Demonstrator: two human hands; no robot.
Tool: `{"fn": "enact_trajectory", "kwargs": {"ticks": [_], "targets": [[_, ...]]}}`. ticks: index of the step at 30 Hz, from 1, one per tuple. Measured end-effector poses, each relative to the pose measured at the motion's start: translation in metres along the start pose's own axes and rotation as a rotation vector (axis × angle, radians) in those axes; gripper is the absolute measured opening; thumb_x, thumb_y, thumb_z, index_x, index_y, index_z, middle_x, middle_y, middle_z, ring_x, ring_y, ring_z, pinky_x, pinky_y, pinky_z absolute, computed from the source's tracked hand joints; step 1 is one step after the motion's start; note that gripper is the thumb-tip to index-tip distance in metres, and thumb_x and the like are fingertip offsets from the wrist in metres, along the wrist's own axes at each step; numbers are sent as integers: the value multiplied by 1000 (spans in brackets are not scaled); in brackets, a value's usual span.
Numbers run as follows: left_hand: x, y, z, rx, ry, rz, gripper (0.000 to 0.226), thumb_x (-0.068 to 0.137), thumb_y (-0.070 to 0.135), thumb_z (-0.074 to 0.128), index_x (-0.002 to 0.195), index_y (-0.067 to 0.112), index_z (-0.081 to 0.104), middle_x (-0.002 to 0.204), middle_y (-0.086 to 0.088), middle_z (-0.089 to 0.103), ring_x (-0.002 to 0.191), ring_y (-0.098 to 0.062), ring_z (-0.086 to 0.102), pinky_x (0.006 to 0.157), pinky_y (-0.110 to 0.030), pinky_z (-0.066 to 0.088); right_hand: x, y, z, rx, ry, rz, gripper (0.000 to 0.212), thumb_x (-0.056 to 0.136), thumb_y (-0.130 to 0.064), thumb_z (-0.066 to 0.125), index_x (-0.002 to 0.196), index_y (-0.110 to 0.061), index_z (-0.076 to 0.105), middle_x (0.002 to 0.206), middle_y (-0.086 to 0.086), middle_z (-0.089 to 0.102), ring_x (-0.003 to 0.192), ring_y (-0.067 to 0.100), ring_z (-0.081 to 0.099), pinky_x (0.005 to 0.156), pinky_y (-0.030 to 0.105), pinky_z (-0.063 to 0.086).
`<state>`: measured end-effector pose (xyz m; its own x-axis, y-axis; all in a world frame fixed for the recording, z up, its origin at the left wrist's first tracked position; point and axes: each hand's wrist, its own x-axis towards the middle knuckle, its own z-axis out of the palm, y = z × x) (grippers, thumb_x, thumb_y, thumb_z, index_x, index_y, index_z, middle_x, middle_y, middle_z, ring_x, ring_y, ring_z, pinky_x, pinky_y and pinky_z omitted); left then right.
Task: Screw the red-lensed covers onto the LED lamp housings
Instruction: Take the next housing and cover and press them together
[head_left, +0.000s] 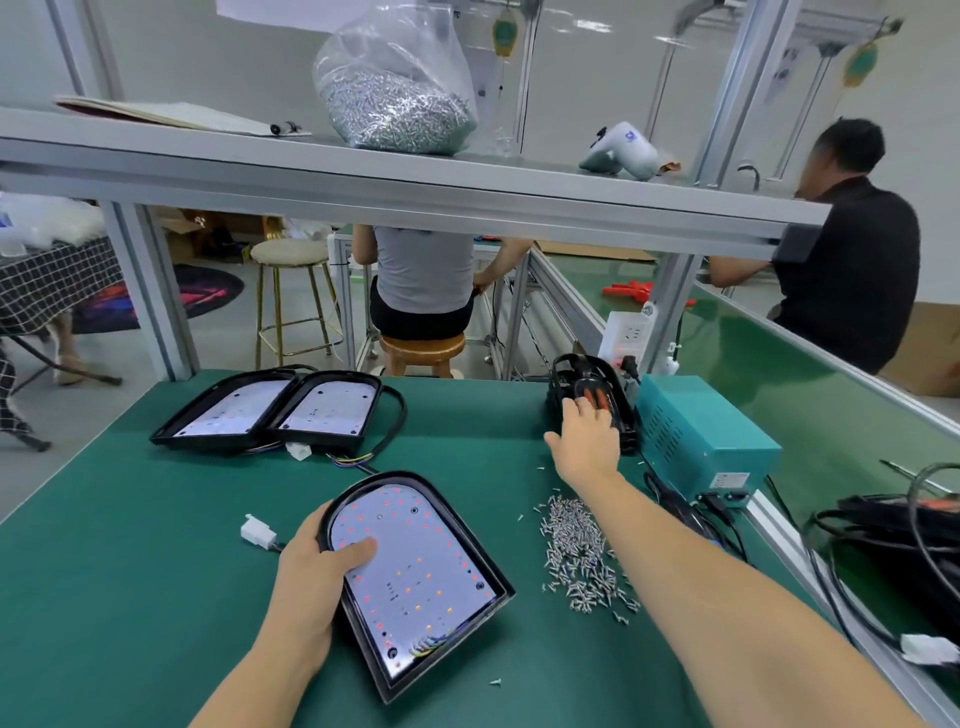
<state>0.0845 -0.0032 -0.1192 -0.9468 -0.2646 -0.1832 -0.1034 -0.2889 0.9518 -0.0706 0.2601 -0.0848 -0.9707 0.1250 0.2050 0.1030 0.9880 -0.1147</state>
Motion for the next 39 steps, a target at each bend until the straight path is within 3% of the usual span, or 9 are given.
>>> {"fn": "enact_trajectory", "kwargs": {"ticks": [4,9,12,17,25,28,31,35,39], "targets": [[0,1,2,3,-17,4,43,79,-14,59,113,12,63,101,-12,72,94,-35,67,82,-44,53,16,-2,1,-117,-44,-83,61,102,-30,46,152,-13,16,156,9,29,134,33,35,103,41,36],[0,2,1,6,-12,1,43,79,-14,58,112,12,63,103,-14,71,97,-36,66,89,-49,52,23,-9,3,-107,-118,-60,68,99,-18,52,153,-11,12,149,11,39,132,32,37,100,39,39],[0,2,3,9,-6,8,42,78,-15,58,108,15,65,102,-13,72,95,-35,66,89,-50,52,23,-12,5,-77,-54,-9,59,97,-10,51,149,-8,23,140,13,50,128,31,44,94,39,44],[0,2,3,7,-1,3,44,79,-14,59,113,14,63,104,-11,72,100,-35,66,94,-53,49,22,-13,3,-73,46,61,29,92,4,47,121,-4,51,119,14,64,112,30,61,81,38,51],[0,2,2,32,1,5,45,79,-13,60,116,13,62,107,-11,70,103,-35,64,97,-55,47,20,-8,-3,-78,104,36,21,92,4,50,109,-2,58,110,15,67,102,32,65,74,36,50],[1,2,2,35,10,-2,45,79,-13,60,116,13,62,107,-11,71,102,-35,65,96,-55,47,15,-9,-14,-5,205,-39,15,91,2,51,104,0,58,106,18,66,98,34,64,70,36,44],[2,3,3,28,23,-9,44,79,-14,59,115,12,62,107,-13,70,102,-37,64,96,-55,47,-2,-18,-32,103,321,-141,21,92,-5,52,111,-2,61,106,18,67,97,36,63,77,39,47],[2,3,4,-4,38,-18,44,79,-14,58,116,9,61,108,-16,69,103,-39,64,95,-56,48,-62,-36,-54,339,423,-410,21,85,-5,65,106,-5,67,94,12,71,83,33,67,73,38,52],[0,4,9,-66,98,1,19,91,7,56,108,9,63,106,-10,69,98,-31,63,94,-46,49,-133,-52,-64,459,472,-597,22,75,0,72,97,-3,71,84,9,71,73,29,68,63,36,57]]}}
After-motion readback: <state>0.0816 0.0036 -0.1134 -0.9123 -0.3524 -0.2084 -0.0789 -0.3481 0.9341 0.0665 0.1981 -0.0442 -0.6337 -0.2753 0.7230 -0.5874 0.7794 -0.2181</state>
